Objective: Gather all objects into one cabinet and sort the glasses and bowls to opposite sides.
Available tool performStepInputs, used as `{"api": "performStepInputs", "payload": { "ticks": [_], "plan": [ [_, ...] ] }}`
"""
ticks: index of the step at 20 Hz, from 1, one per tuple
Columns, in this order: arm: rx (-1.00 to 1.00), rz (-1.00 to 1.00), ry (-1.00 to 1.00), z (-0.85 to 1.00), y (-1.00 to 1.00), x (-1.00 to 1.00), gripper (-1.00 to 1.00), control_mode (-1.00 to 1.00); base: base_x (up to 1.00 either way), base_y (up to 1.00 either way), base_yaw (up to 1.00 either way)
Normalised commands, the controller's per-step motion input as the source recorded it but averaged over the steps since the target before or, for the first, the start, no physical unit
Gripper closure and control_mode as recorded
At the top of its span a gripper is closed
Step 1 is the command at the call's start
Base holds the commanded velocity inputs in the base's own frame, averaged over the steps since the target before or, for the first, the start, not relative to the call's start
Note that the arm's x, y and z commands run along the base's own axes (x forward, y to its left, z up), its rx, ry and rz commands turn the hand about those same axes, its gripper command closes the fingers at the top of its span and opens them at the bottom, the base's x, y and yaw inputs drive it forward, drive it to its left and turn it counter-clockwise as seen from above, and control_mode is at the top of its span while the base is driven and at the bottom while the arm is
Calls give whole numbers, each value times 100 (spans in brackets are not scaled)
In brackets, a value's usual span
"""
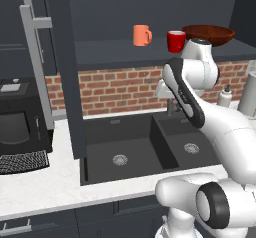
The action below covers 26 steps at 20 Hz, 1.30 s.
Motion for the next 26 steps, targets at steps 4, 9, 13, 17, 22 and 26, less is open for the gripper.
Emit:
{"api": "performStepInputs", "payload": {
  "ticks": [4, 9, 13, 17, 22, 26],
  "plan": [
    [0, 0, 1, 0, 0, -20, -100, -100, 0, 0, 0],
    [0, -3, 0, 0, 0, -94, -100, -100, 0, 0, 0],
    [0, -8, -2, 0, 0, -100, -100, -100, 0, 0, 0],
    [0, -7, 0, 27, 10, -100, -100, -100, 0, 0, 0],
    [0, -15, 0, 56, 6, -76, -100, -100, 0, 0, 0],
    [0, -7, 0, 65, 0, -47, -100, -100, 0, 0, 0]
  ]
}}
